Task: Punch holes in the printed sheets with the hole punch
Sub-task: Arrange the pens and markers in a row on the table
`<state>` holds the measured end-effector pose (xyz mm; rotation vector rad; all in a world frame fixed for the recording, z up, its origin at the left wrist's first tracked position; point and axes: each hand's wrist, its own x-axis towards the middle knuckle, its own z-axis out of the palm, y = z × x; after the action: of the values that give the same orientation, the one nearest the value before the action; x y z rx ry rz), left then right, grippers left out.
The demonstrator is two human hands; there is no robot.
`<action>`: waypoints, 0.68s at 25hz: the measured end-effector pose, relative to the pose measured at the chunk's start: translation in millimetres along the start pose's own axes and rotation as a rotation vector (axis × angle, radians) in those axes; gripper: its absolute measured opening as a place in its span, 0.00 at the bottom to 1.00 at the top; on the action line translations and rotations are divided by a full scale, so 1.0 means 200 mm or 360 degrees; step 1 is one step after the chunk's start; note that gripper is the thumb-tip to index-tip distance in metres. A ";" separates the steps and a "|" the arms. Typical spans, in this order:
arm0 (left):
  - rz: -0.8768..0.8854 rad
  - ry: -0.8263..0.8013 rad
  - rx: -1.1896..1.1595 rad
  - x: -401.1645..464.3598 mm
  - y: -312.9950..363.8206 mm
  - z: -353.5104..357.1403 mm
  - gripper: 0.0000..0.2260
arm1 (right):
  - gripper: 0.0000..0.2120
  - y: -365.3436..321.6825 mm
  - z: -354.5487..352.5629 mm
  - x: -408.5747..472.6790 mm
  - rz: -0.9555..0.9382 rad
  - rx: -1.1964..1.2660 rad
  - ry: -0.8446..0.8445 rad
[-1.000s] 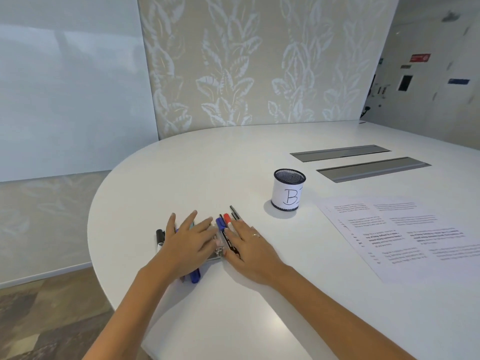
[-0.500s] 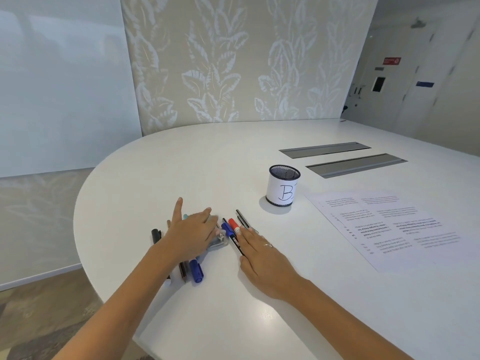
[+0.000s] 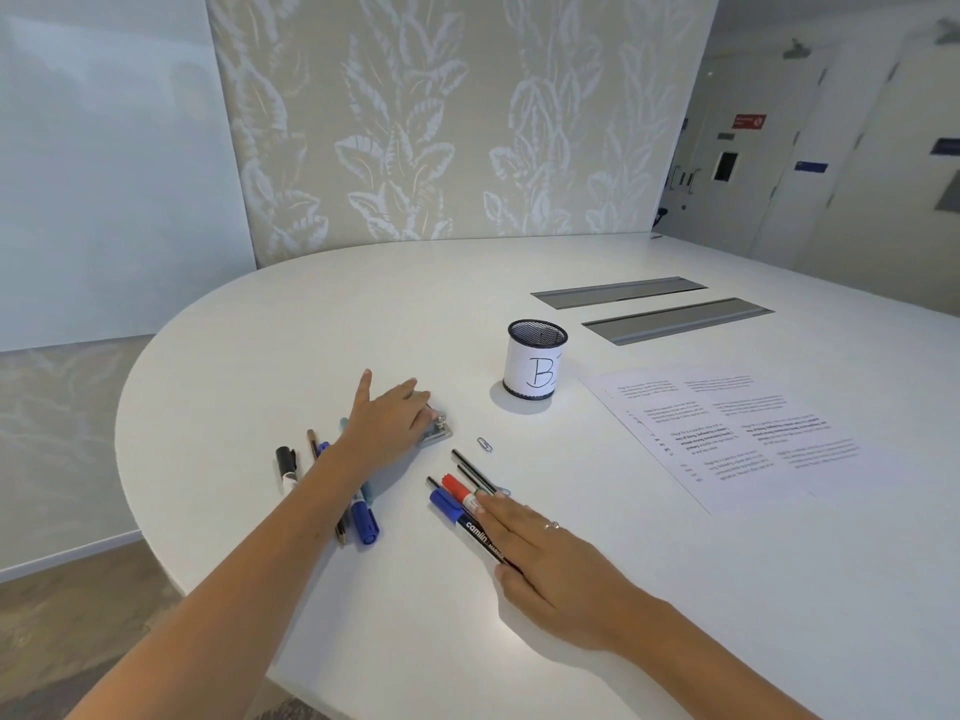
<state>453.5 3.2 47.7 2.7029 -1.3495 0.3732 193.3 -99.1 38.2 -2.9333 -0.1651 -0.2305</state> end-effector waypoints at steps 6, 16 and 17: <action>-0.0264 0.0049 -0.0376 -0.10 -0.08 -0.03 0.22 | 0.26 -0.04 0.00 0.02 -0.0074 -0.0005 -0.0027; -0.0415 -0.0228 -0.0534 -0.40 -0.27 -0.04 0.19 | 0.26 -0.19 0.14 0.40 0.0022 0.0056 0.0073; -0.0432 -0.0137 -0.0594 -0.42 -0.27 -0.04 0.19 | 0.26 -0.21 0.15 0.44 0.0047 0.0052 0.0092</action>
<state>447.4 101.6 34.3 2.5548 -0.9347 -0.0200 278.1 -44.4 31.0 -2.8907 -0.1157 -0.3048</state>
